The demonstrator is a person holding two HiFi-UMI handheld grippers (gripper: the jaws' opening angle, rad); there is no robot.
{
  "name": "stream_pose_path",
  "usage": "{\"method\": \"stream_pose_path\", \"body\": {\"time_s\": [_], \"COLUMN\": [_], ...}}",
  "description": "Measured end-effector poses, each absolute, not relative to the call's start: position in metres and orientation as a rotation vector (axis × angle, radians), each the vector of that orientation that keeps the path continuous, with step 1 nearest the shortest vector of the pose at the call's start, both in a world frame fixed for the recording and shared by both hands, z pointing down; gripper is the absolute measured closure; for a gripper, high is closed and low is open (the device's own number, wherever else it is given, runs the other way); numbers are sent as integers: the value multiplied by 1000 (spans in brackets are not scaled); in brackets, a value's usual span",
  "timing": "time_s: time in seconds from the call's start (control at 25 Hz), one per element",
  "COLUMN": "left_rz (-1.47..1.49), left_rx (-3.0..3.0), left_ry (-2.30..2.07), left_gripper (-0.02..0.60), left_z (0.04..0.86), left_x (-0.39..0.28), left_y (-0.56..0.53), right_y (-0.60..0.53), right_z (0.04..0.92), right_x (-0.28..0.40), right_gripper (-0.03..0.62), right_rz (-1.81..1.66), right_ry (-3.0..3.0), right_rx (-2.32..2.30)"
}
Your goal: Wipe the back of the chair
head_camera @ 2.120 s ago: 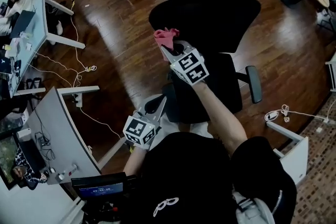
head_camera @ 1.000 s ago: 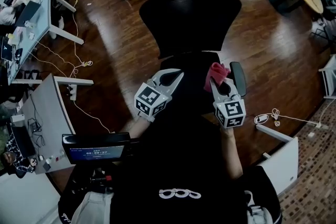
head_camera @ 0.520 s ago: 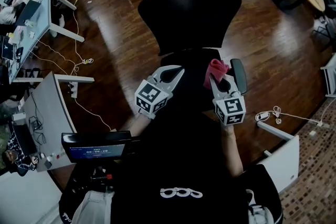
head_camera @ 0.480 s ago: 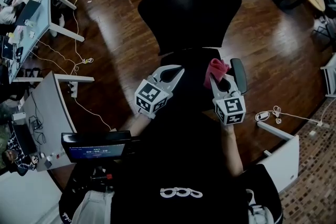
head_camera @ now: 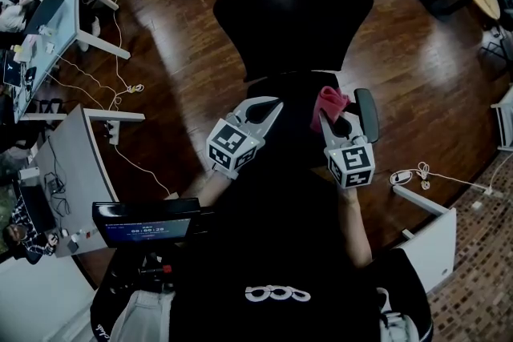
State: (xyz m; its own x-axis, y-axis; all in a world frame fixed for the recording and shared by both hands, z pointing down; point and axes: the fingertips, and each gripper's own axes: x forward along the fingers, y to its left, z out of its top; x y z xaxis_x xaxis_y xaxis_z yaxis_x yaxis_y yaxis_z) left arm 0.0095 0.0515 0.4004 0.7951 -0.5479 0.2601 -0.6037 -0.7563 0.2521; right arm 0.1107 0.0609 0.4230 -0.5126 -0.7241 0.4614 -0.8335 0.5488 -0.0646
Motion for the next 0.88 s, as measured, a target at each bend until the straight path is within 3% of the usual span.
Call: {"method": "stream_pose_path", "body": {"time_s": [0.88], "left_rz": [244], "left_rx": [2659], "left_ry": [-898], "left_gripper": [594], "left_z": [401], "left_x": [-1], "left_y": [53], "right_y": [61], "right_z": [424], "right_x": [100], "right_gripper": [545], "right_rz": [387], "right_ry": [-2416], "right_rx": [1255]}}
